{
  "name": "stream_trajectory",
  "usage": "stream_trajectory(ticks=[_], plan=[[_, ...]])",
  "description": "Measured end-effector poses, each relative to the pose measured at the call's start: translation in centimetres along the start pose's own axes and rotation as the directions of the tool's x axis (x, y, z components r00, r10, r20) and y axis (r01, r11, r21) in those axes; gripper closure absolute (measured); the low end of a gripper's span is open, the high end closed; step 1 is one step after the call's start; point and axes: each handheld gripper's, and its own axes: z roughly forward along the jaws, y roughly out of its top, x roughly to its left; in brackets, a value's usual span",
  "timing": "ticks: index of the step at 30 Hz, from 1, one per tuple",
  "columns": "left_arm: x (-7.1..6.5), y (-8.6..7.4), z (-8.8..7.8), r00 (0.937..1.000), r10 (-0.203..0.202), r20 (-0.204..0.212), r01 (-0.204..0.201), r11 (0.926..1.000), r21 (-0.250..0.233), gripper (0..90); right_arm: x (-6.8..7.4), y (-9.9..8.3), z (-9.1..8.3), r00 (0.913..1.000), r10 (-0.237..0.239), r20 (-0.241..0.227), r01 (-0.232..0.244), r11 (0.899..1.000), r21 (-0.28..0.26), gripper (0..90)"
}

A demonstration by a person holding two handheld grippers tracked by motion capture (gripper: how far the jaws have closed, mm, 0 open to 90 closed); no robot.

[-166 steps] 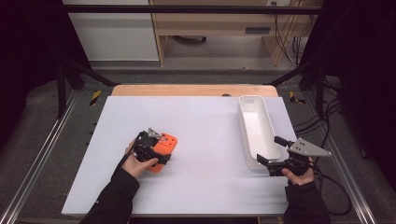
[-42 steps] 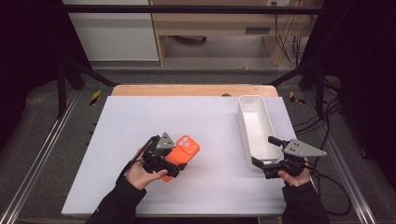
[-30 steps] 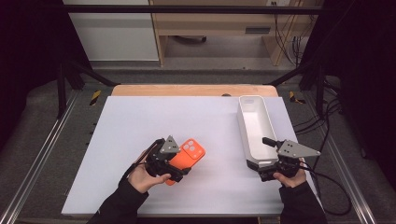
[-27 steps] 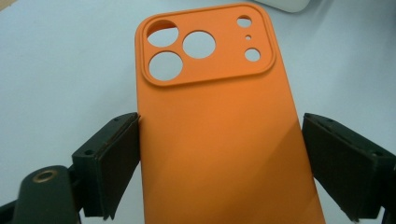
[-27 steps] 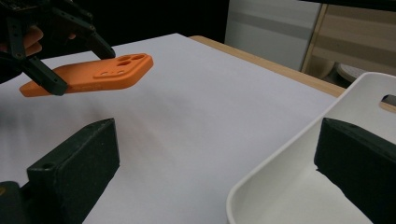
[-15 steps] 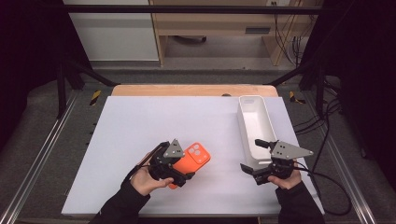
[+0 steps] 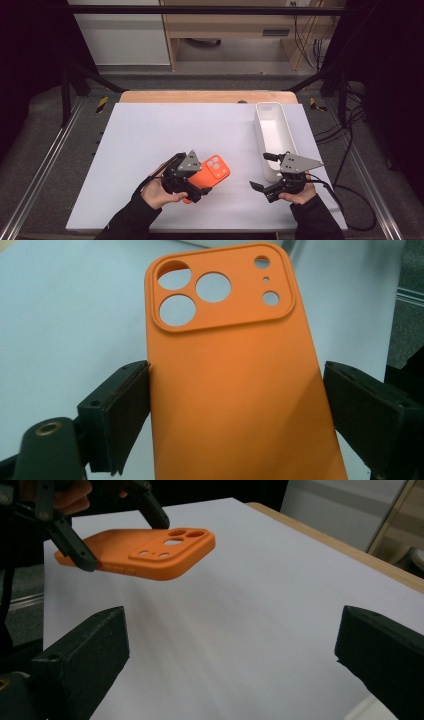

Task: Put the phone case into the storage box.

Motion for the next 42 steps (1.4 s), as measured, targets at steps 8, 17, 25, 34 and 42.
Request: stream_trajectory(ticks=[8,17,25,34,42], plan=[[0.7,0.3,0.3,0.9993,0.031,0.02,-0.031,0.9995,0.001,12.9,0.8,0.7,1.1,0.9987,-0.031,-0.041,0.032,0.999,0.029,1.8],[0.9,1.0,0.0,0.9967,0.07,0.041,-0.07,0.9974,-0.019,12.9,1.7,1.6,1.9,0.9947,-0.071,-0.074,0.075,0.996,0.053,1.9],[0.6,1.1,0.2,0.9938,0.096,0.056,-0.096,0.9953,-0.017,12.8,2.2,2.3,2.4,0.9896,-0.113,-0.089,0.12,0.989,0.081,1.9],[0.1,1.2,0.5,0.9878,0.129,0.088,-0.128,0.9917,-0.012,12.9,2.7,2.6,2.6,0.981,-0.147,-0.127,0.16,0.982,0.101,2.1],[-0.8,1.5,0.6,0.9798,0.165,0.113,-0.164,0.9862,-0.023,12.9,3.3,2.8,2.9,0.9685,-0.175,-0.177,0.196,0.975,0.104,2.4]])
